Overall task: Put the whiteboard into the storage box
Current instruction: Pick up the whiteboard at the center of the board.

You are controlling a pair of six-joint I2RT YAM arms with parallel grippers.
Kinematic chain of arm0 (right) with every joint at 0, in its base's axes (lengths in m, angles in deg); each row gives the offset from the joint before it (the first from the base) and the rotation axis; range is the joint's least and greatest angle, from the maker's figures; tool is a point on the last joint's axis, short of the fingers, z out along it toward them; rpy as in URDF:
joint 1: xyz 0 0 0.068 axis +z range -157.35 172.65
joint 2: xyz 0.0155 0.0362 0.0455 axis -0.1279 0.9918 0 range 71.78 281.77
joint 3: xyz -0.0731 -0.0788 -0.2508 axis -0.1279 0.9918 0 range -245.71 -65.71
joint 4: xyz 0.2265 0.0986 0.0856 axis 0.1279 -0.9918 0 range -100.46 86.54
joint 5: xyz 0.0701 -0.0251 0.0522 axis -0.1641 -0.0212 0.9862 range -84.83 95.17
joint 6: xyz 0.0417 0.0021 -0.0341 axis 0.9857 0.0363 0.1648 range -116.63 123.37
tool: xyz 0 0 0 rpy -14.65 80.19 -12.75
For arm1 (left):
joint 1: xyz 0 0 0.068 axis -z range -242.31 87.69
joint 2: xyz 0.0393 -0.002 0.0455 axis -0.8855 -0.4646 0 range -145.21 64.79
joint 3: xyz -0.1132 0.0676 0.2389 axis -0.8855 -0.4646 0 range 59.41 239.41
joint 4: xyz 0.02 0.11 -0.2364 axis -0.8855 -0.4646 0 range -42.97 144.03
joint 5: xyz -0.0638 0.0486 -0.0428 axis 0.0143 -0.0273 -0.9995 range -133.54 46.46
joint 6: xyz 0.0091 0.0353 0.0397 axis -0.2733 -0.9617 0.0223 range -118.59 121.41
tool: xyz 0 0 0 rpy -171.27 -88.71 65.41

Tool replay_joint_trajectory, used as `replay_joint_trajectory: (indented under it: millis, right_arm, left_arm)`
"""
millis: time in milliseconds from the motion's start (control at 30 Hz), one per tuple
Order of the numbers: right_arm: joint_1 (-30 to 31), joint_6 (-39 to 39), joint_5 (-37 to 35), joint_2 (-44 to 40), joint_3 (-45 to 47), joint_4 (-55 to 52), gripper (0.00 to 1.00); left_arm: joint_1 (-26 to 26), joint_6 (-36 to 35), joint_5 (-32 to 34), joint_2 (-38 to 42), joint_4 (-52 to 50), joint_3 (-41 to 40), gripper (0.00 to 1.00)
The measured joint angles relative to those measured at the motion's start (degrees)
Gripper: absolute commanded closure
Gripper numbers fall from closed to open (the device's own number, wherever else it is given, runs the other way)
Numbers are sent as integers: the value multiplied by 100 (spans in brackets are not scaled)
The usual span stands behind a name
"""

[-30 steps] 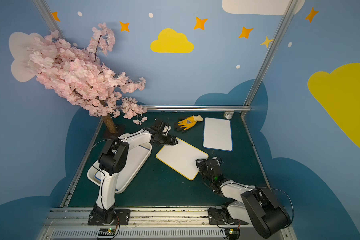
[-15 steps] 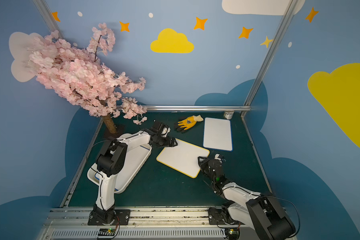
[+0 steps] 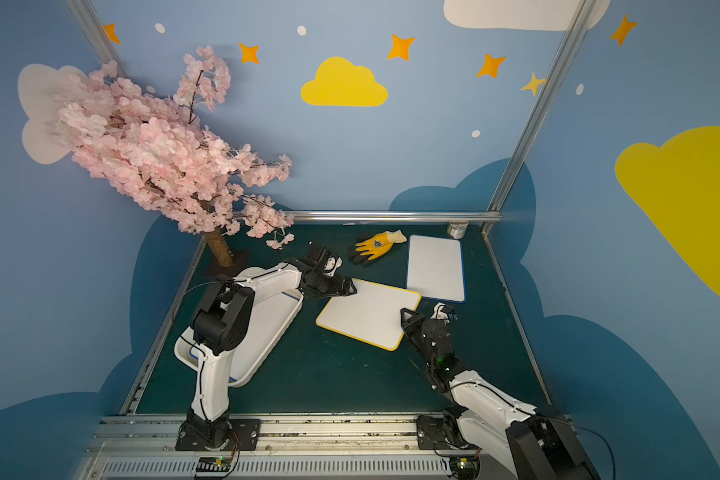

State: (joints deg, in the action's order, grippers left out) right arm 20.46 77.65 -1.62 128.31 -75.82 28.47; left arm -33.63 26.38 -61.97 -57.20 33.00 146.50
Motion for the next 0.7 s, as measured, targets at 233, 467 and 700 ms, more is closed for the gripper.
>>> replay_joint_trajectory:
  millis: [233,467,700]
  right_arm:
    - [-66,-214,-31,-310,-133,-275,95]
    - [-74,-428,-24,-374,-337,-496,100]
    - [-74,-1001,59,-662,-750,-1078,100]
  left_arm:
    - [42,66,-116,9,-76,2,0]
    - [81,114,-122,22,-358,94,0]
    - [136,302,48,367,-756,151,0]
